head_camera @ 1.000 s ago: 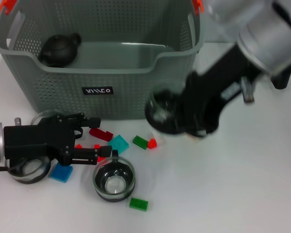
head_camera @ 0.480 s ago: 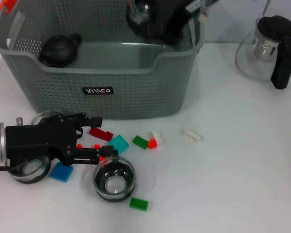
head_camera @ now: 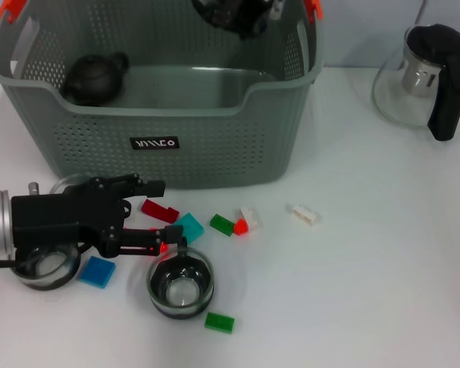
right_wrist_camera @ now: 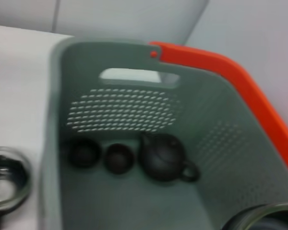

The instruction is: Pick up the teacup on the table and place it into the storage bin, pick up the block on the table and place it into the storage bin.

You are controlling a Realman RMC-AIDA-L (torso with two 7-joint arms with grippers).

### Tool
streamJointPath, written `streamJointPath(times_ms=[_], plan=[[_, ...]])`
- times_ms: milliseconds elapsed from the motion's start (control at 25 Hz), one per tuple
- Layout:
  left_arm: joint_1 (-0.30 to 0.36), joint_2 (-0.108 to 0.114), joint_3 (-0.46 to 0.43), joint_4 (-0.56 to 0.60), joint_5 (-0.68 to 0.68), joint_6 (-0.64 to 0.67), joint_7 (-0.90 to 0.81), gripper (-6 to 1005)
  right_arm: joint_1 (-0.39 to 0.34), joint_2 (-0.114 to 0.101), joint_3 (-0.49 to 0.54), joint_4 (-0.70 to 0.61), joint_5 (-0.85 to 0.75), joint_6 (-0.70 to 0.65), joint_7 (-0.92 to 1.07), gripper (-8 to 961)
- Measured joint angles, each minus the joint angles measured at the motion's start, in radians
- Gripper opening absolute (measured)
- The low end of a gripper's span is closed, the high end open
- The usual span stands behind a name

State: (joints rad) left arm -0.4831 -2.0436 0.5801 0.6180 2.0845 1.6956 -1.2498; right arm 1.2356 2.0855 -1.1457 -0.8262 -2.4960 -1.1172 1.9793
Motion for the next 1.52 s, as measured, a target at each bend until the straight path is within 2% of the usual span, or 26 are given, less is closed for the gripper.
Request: streamJointPath(times_ms=[360,480,720,1520], plan=[[0.006,-0.003,0.000,-0.003,-0.007,0.000,-0.007,875,0.014,0.010,-0.003,0.230,0.136,0.296,-0.179,58],[0.006,-0.002,0.000,-0.003,-0.010,0.001,-0.016,875,0.015,0.012,-0.004,0.294,0.174,0.354,-0.231,57],[0.006,-0.001,0.000,-0.003,-0.011,-0.006,-0.020,875,0.018,0.014,-0.006,0.358,0.189,0.403,-0.261,57],[0.009,-0.003,0.000,-0.003,-0.011,-0.013,-0.020,875,0.001,0.016,-0.006,0.441,0.222,0.440,-0.303,61]])
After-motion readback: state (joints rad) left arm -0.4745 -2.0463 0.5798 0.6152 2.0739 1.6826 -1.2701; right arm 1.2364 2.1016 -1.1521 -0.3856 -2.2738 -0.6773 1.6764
